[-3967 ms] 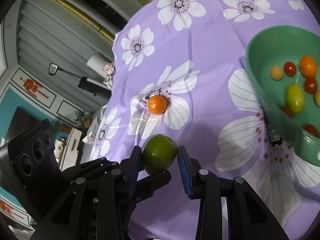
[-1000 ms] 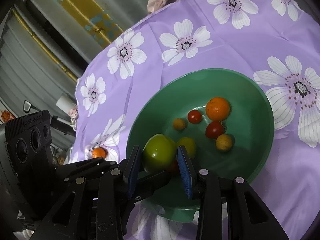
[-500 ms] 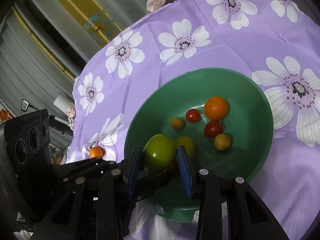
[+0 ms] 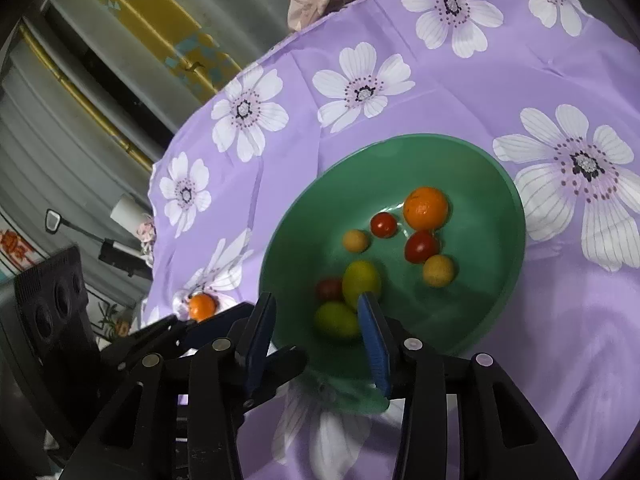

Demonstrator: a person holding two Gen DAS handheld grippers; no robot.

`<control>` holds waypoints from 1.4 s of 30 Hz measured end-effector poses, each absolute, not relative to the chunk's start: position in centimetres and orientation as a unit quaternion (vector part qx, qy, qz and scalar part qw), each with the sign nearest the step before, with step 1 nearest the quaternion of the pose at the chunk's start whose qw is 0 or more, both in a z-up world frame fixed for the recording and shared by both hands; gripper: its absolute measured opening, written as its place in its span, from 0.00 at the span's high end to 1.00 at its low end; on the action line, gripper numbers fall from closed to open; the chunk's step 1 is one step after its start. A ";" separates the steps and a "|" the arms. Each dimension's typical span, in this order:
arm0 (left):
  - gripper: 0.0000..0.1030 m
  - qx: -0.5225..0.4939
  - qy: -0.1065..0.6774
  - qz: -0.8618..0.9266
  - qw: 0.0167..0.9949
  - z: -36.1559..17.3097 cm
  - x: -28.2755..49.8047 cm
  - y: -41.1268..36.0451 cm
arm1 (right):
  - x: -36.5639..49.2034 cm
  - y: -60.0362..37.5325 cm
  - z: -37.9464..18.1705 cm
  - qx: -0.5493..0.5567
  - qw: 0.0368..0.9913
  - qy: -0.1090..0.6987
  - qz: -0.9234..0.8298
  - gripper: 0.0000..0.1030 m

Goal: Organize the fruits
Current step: 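Move the right gripper back to the tangerine on the cloth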

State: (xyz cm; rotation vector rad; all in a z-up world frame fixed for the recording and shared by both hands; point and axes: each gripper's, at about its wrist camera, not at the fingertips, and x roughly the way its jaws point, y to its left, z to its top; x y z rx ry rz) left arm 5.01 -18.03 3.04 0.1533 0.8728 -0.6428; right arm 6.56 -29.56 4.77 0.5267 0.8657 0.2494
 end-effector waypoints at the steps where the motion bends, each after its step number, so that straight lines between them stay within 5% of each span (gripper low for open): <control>1: 0.44 0.074 0.414 -0.301 0.856 2.9 4.5 -17.6 | 6.3 -29.5 4.9 0.253 0.867 0.413 0.119 0.58; 7: 0.38 0.079 0.415 -0.262 0.868 1.8 0.9 -14.0 | 4.6 -29.0 5.4 0.283 0.858 0.394 0.169 0.48; 42: 0.37 -0.074 0.444 -0.163 0.878 -2.0 -3.7 -0.2 | 5.1 -15.0 2.7 0.189 0.803 0.500 0.264 0.48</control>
